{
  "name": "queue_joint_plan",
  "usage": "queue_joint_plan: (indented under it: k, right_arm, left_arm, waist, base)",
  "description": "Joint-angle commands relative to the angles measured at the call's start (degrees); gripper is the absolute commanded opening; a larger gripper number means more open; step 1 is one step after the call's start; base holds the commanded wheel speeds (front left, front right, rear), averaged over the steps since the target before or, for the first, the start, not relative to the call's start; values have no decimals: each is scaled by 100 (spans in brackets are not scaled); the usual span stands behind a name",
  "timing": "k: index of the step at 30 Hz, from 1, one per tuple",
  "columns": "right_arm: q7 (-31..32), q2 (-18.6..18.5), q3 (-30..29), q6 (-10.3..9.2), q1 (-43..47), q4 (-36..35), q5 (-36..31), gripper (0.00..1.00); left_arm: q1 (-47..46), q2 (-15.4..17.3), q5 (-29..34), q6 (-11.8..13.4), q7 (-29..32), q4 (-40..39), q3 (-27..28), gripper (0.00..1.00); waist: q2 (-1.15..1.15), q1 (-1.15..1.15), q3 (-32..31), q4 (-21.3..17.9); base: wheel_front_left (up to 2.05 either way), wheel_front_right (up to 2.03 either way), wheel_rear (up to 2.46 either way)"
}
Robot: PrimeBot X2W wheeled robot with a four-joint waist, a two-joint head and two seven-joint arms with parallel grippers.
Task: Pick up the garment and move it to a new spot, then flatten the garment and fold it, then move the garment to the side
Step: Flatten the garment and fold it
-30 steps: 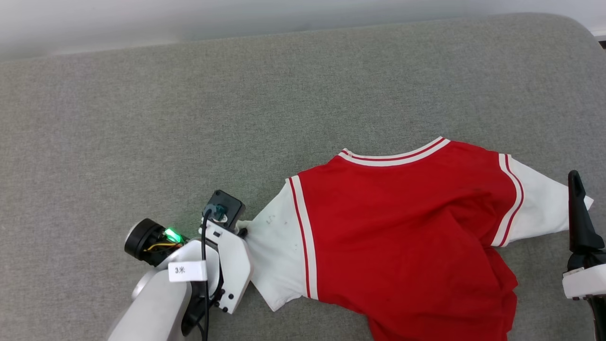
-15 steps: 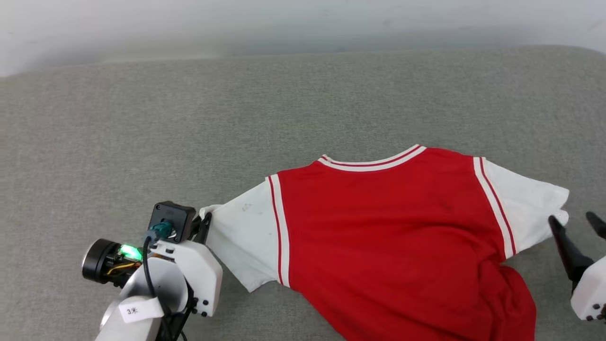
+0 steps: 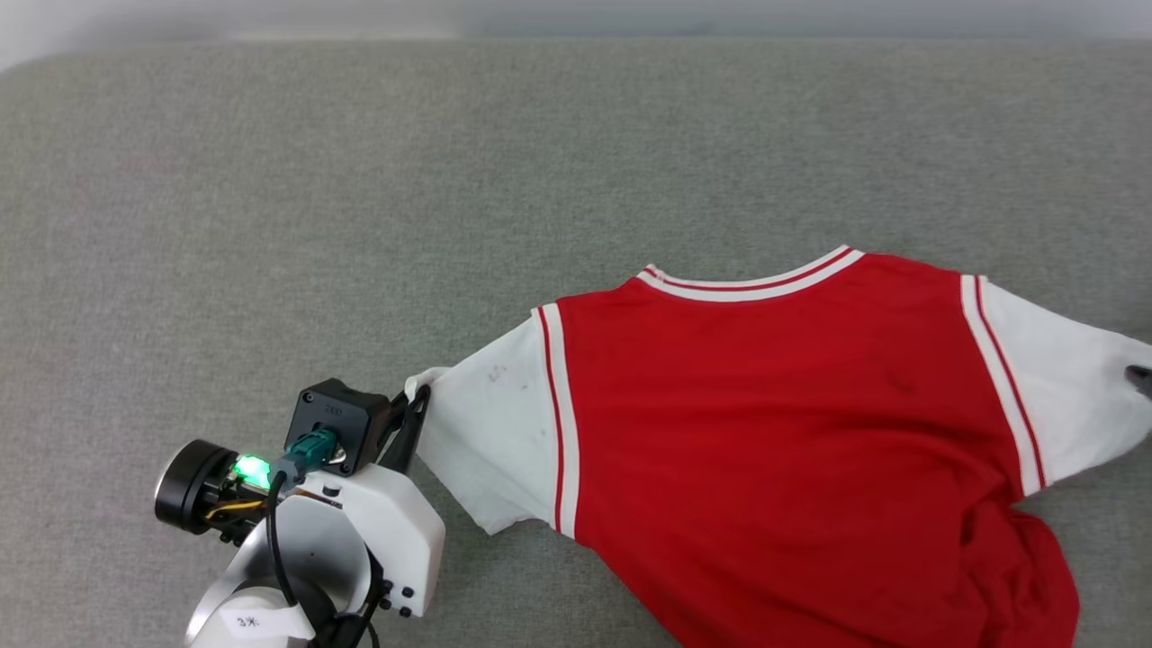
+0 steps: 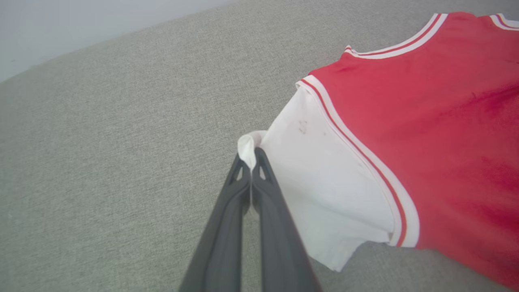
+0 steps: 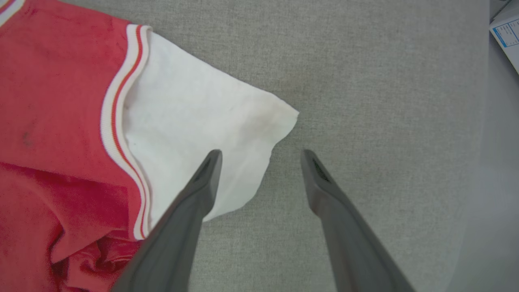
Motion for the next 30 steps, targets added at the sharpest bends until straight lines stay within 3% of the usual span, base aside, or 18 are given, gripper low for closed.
queue_joint_plan:
  k: [1,6,13,21,22,23,30]
  right_arm:
    - [138,-90,-19,-6,-236,142,-74,100]
    - [366,-182,-39,-6,-616,672,-286,100]
    - [227,-148,-55,-6,-765,1233,-533,100]
    - [113,74,237,-1,-480,1525,-223,100]
    - [174,95,313,4,-402,1578,-175,44]
    - [244,104,401,5,-320,1610,-124,0]
    - [-163,-54,569,3,-280,1581,-15,0]
  left_arm:
    - [-89,23,30,20,26,-112,-10,0]
    - [-191,-17,19,-27,39,-312,-99,0]
    - [-272,-40,-11,-89,21,-351,-209,0]
    - [-331,-37,-50,-121,-72,-229,-232,0]
    - [-333,-31,-54,-125,-91,-203,-231,0]
    - [-335,-29,-65,-127,-102,-180,-231,0]
    - [-264,27,-139,-94,-214,56,-147,0]
  waist:
    - [0,0,202,154]
    - [0,0,384,317]
    - [0,0,549,458]
    - [0,0,654,555]
    - [0,0,652,559]
    - [0,0,645,562]
    - [0,0,399,509]
  base:
    - [0,0,0]
    - [0,0,0]
    - [0,0,0]
    - [0,0,0]
    - [0,0,0]
    - [0,0,0]
    - [0,0,0]
